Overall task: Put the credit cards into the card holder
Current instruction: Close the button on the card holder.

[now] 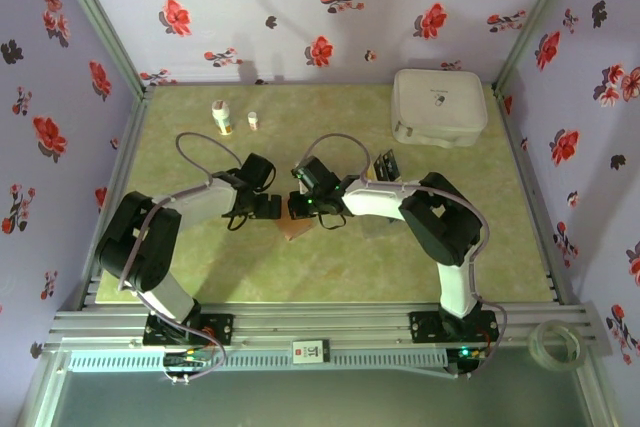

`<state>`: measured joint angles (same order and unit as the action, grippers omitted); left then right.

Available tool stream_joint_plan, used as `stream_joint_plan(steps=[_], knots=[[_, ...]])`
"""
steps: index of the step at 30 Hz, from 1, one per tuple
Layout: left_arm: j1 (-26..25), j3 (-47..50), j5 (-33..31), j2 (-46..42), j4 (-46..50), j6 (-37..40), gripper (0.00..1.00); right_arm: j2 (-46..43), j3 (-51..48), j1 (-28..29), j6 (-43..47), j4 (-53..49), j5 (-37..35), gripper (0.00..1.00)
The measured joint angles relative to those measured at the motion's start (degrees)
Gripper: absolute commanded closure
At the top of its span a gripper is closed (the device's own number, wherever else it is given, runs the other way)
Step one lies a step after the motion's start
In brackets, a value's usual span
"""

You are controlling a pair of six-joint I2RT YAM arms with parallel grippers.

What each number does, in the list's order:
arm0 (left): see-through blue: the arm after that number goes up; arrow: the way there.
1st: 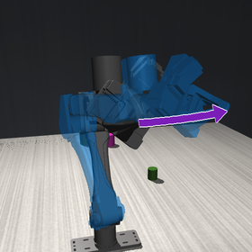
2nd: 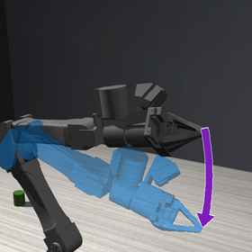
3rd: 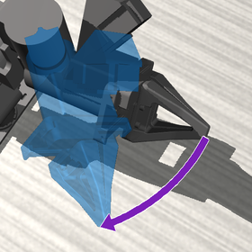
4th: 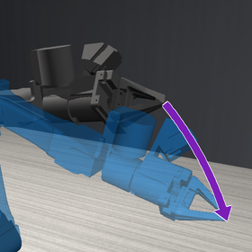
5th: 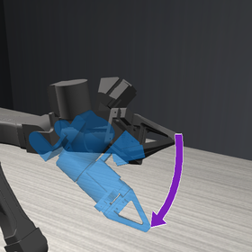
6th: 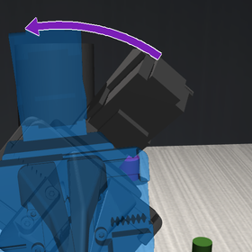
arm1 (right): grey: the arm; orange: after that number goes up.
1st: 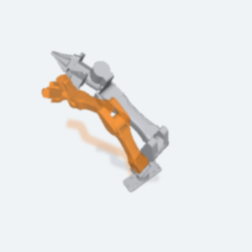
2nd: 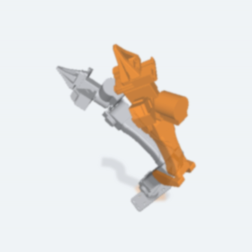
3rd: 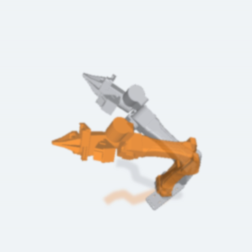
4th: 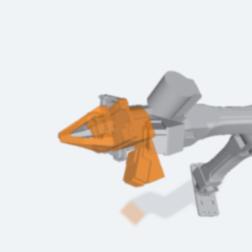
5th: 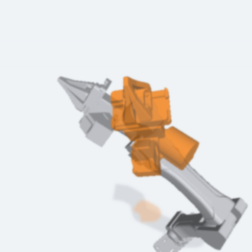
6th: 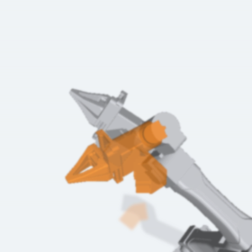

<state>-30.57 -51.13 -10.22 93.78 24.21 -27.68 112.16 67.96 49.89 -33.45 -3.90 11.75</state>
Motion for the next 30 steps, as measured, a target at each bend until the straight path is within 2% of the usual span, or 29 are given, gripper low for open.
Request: stream_joint_plan(steps=[21,27,30], knots=[[0.0,-0.09,0.66,0.76,-0.52,0.0,0.0,-0.39,-0.52,5.53,6.69,-0.33,-11.85,1.0],[0.0,-0.09,0.74,0.76,-0.44,0.0,0.0,-0.76,-2.93,5.38,5.46,3.72,-11.34,1.0],[0.0,-0.13,0.72,0.76,-0.39,0.0,0.0,-1.36,-5.88,3.78,2.6,8.57,-7.65,1.0]])
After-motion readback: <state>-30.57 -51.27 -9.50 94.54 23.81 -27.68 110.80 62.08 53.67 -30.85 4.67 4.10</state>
